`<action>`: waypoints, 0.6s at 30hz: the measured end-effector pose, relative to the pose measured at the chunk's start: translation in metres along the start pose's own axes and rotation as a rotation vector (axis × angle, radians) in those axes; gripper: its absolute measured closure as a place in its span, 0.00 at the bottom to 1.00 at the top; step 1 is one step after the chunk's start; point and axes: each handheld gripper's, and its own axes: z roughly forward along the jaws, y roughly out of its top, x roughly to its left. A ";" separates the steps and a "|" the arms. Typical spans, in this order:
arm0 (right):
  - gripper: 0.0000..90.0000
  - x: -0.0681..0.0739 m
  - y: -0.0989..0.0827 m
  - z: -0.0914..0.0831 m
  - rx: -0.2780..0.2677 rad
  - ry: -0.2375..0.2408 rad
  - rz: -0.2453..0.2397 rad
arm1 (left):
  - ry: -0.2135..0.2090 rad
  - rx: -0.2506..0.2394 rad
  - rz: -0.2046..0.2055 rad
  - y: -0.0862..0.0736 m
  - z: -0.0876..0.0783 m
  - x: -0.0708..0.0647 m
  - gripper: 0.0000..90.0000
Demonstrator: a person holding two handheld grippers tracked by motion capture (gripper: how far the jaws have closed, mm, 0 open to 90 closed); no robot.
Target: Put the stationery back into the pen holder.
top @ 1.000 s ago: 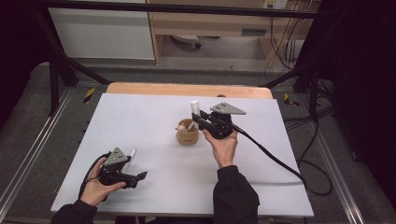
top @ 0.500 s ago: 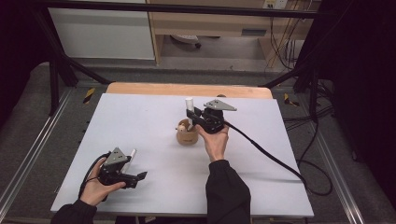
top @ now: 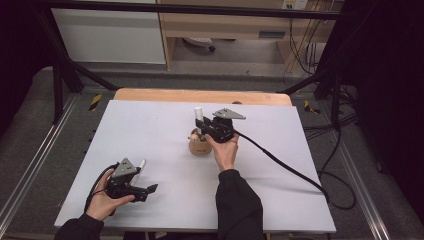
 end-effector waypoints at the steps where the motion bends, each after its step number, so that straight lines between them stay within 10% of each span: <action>1: 0.78 -0.001 -0.001 0.002 0.002 0.000 0.000 | 0.000 -0.001 -0.001 0.000 0.000 0.000 0.10; 18: 0.78 -0.001 -0.023 0.016 0.009 0.023 0.011 | 0.000 -0.002 -0.002 0.000 0.000 0.001 0.10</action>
